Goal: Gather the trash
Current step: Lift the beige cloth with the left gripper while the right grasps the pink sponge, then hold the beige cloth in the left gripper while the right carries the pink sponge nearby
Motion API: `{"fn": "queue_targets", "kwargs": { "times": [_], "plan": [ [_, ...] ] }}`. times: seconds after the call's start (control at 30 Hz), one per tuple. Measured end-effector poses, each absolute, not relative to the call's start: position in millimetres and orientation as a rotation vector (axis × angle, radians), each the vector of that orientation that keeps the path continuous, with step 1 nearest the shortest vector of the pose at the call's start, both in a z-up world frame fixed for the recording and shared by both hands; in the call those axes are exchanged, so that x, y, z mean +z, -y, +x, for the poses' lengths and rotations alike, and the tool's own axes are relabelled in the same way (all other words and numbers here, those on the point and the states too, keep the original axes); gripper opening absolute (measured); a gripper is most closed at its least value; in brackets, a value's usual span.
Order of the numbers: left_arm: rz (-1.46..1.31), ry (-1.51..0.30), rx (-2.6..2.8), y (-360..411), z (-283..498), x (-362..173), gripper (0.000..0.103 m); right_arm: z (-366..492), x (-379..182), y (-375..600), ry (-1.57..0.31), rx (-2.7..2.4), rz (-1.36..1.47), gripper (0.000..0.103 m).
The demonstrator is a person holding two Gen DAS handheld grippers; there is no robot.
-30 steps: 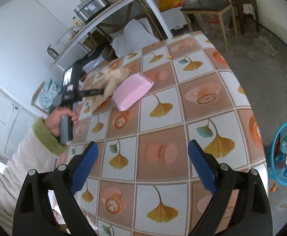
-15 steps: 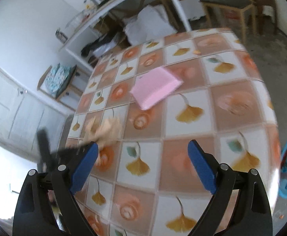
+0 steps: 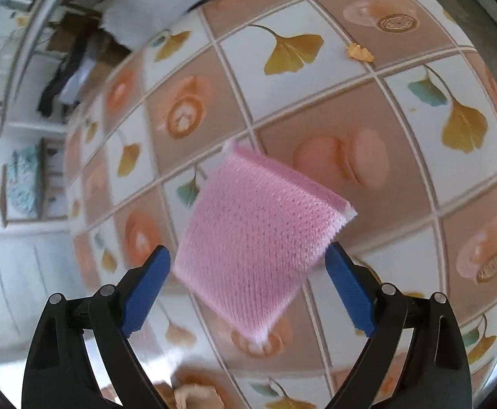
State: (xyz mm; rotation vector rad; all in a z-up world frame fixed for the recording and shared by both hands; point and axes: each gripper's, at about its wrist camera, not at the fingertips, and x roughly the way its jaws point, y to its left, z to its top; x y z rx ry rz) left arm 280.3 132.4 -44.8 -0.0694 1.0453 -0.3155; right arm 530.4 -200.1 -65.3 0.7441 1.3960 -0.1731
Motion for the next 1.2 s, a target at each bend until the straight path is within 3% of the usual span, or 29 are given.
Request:
{"fn": "queue_targets", "kwargs": {
  "times": [0.2,0.33,0.4,0.73,0.9,1.03,1.2],
  "plan": [
    [-0.077,-1.042,-0.324,-134,279,-45,0.003,560,-66,171,-1.386,-0.216,0.578,0.093],
    [-0.077,-1.036,-0.321,-133,277,-46,0.003,564,-66,132,-1.39,-0.151,0.294,0.093],
    [-0.069,-1.033,-0.32,-132,277,-45,0.003,556,-66,118,-1.37,-0.126,0.176,0.088],
    [-0.096,-1.04,-0.371,-128,258,-45,0.003,412,-57,99,-1.332,0.08,-0.012,0.085],
    [-0.181,-1.069,-0.425,-127,247,-48,0.003,333,-47,110,-1.29,0.112,0.005,0.087],
    [-0.277,-1.086,-0.454,-131,242,-49,0.003,287,-12,135,-1.144,0.068,0.128,0.088],
    [-0.24,-0.995,-0.399,-134,228,-30,0.003,259,14,150,-1.003,0.08,0.293,0.088]
  ]
}}
